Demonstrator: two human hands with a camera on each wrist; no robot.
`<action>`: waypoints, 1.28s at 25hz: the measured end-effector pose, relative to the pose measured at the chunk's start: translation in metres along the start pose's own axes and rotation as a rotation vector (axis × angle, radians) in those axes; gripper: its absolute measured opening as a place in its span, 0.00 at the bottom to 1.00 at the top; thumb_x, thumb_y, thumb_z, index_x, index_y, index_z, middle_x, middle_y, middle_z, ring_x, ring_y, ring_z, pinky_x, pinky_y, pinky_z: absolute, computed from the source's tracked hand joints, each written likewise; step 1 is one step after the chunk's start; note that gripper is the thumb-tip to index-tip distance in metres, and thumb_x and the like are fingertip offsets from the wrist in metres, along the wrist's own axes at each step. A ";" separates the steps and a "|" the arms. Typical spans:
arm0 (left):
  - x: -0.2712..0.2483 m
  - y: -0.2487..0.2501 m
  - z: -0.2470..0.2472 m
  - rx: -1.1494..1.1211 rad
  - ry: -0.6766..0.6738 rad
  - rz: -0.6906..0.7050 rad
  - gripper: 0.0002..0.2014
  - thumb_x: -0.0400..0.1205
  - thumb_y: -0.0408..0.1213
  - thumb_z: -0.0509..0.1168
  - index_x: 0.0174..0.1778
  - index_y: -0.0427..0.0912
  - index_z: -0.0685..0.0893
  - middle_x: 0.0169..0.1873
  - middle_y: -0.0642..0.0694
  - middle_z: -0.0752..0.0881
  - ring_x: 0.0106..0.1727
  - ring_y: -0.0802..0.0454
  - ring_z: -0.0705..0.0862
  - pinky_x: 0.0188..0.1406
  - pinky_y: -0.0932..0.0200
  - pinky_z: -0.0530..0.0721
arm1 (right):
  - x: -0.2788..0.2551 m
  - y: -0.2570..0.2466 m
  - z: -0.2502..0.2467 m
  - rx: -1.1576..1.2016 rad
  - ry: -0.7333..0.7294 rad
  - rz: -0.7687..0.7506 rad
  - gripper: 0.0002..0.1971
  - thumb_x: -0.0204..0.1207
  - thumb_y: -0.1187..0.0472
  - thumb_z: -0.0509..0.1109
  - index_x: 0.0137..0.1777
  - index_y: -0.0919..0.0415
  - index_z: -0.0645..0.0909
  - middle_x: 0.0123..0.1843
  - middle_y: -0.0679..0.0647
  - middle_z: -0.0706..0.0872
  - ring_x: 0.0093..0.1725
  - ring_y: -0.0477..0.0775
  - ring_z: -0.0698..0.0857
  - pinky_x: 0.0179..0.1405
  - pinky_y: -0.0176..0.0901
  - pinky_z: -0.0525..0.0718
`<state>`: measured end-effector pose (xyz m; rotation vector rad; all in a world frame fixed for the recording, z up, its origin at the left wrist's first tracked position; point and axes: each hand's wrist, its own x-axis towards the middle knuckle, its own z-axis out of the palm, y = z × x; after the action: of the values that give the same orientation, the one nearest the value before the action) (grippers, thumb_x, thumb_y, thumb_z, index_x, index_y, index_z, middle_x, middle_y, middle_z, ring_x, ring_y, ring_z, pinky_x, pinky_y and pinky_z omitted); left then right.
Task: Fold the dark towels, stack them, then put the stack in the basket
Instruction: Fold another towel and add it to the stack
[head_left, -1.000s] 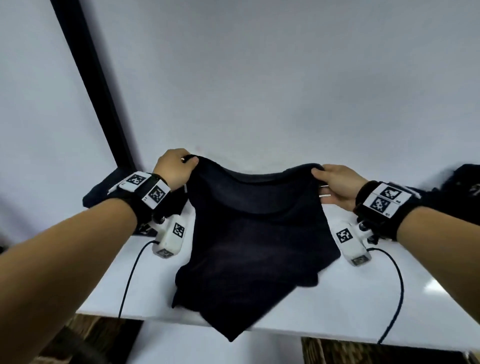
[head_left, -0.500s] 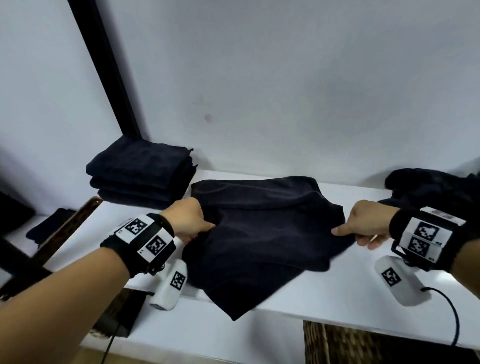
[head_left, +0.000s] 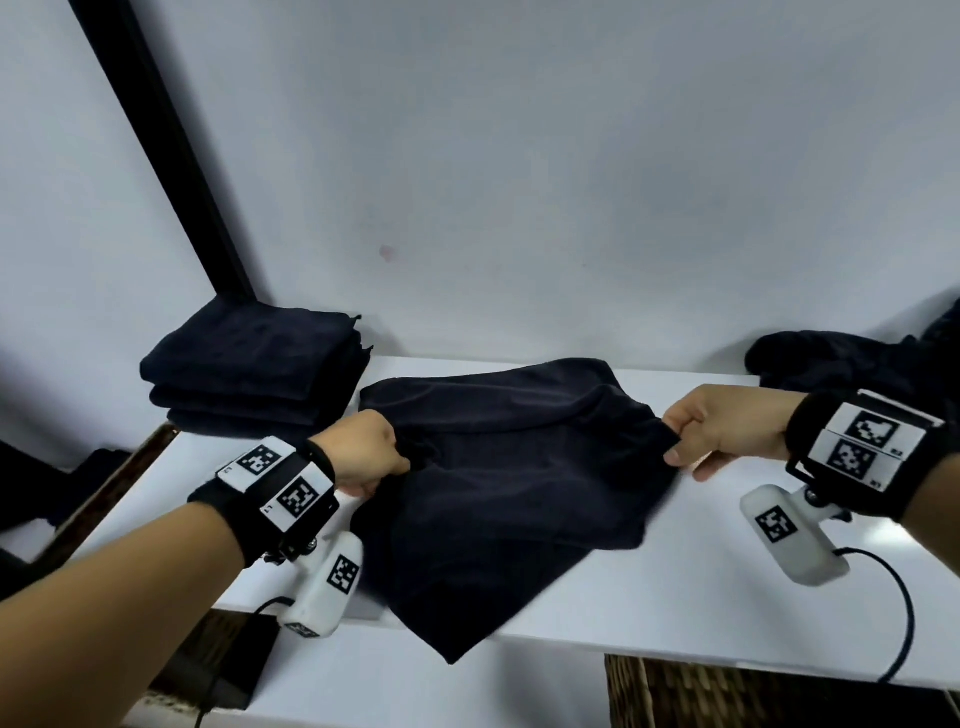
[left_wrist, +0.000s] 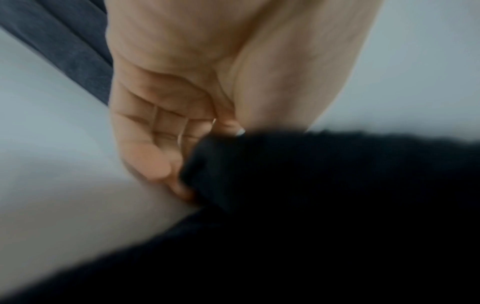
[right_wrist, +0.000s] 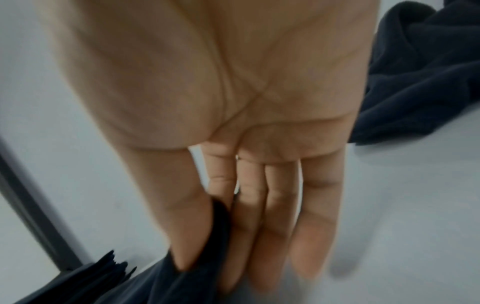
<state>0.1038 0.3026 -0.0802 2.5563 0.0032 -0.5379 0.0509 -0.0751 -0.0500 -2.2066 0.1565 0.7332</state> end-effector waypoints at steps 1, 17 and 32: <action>0.003 -0.001 -0.003 -0.040 0.072 0.004 0.16 0.78 0.32 0.69 0.27 0.42 0.70 0.21 0.45 0.76 0.23 0.49 0.75 0.25 0.61 0.76 | -0.002 -0.001 -0.002 0.013 -0.018 0.008 0.05 0.68 0.69 0.77 0.42 0.65 0.84 0.32 0.52 0.88 0.39 0.51 0.86 0.48 0.47 0.87; -0.012 0.066 -0.125 -0.995 0.252 0.530 0.12 0.80 0.19 0.64 0.49 0.38 0.87 0.35 0.47 0.90 0.39 0.54 0.89 0.41 0.63 0.88 | -0.043 -0.058 -0.072 1.021 0.465 -0.509 0.10 0.82 0.68 0.62 0.58 0.56 0.79 0.45 0.55 0.85 0.46 0.58 0.88 0.50 0.57 0.90; -0.028 0.123 -0.181 -0.552 0.689 0.738 0.15 0.80 0.24 0.63 0.36 0.48 0.88 0.43 0.44 0.83 0.36 0.45 0.82 0.41 0.50 0.87 | -0.090 -0.108 -0.107 0.642 0.419 -0.502 0.18 0.77 0.73 0.68 0.61 0.52 0.80 0.48 0.51 0.87 0.46 0.51 0.85 0.53 0.48 0.82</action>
<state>0.1588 0.2888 0.1333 1.8803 -0.4565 0.5541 0.0618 -0.0901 0.1253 -1.6416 0.0311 -0.0705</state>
